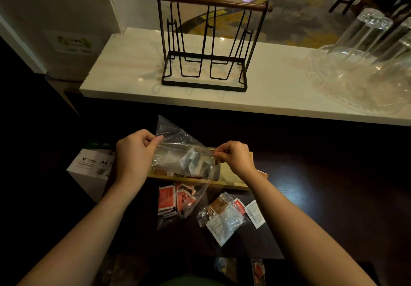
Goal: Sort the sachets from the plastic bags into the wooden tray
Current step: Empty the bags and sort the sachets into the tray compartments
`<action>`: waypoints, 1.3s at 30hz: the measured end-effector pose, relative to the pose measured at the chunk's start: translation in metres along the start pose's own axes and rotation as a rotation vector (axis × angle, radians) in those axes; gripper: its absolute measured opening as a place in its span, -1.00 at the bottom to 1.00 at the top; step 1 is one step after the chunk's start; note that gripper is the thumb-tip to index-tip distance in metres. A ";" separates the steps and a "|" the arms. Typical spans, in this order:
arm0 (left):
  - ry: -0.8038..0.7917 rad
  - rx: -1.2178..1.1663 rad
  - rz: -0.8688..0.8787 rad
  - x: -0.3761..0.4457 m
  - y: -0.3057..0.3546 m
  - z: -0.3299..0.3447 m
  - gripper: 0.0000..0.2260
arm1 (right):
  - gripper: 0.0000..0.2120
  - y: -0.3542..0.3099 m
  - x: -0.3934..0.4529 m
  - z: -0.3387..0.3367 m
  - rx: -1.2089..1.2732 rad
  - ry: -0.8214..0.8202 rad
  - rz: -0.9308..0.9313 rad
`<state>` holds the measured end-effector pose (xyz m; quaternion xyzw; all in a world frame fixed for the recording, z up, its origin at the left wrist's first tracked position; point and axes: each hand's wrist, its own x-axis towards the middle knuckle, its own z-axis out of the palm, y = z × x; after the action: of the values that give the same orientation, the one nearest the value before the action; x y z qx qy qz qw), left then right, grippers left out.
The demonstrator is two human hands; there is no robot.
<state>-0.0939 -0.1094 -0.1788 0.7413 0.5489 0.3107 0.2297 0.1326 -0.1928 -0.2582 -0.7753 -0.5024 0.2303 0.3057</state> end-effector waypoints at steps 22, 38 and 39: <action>-0.007 -0.033 0.318 -0.001 0.030 -0.007 -0.80 | -0.94 -0.002 -0.016 0.004 0.077 0.142 0.040; 0.007 0.010 0.395 -0.007 0.028 -0.004 -0.84 | -0.97 0.011 -0.023 0.007 0.126 0.147 0.078; 0.010 0.009 0.372 -0.006 0.025 -0.004 -0.85 | -0.96 0.012 -0.024 0.005 0.109 0.158 0.064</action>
<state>-0.0808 -0.1222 -0.1602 0.8293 0.4050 0.3490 0.1624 0.1274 -0.2176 -0.2689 -0.7889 -0.4384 0.2053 0.3785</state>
